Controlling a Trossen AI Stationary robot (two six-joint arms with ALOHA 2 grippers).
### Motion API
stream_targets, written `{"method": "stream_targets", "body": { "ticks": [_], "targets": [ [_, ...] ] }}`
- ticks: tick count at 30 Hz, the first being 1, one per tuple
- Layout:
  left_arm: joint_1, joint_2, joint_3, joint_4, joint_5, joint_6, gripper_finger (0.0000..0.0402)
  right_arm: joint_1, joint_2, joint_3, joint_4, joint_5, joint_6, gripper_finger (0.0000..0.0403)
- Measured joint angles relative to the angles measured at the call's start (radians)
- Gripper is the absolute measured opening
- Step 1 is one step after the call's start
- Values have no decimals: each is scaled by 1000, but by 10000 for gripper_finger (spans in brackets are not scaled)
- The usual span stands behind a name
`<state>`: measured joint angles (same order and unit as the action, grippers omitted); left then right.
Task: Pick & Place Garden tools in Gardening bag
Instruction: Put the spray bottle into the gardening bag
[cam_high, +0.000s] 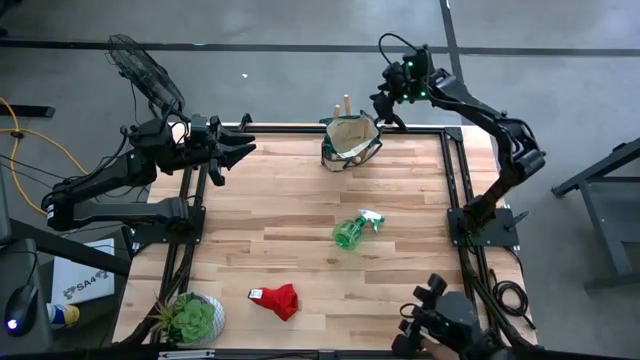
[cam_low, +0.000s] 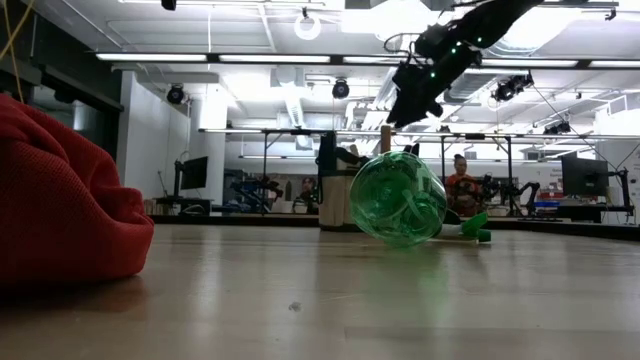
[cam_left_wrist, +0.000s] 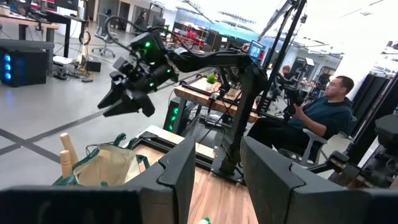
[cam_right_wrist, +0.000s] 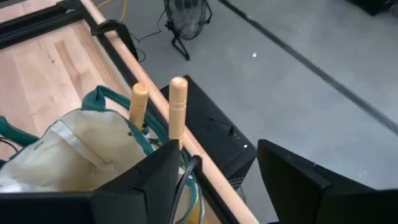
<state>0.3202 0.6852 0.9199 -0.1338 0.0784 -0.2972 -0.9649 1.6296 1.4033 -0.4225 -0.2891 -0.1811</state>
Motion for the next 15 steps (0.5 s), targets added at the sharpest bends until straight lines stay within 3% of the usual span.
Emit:
{"method": "stream_targets", "body": {
  "ticks": [11, 15],
  "targets": [
    [0, 2, 0, -120, 3, -84, 127, 5, -156, 0, -77, -8, 22, 217],
    [0, 22, 0, -161, 74, -136, 127, 22, -211, 0, -129, -42, 22, 217]
  ]
}}
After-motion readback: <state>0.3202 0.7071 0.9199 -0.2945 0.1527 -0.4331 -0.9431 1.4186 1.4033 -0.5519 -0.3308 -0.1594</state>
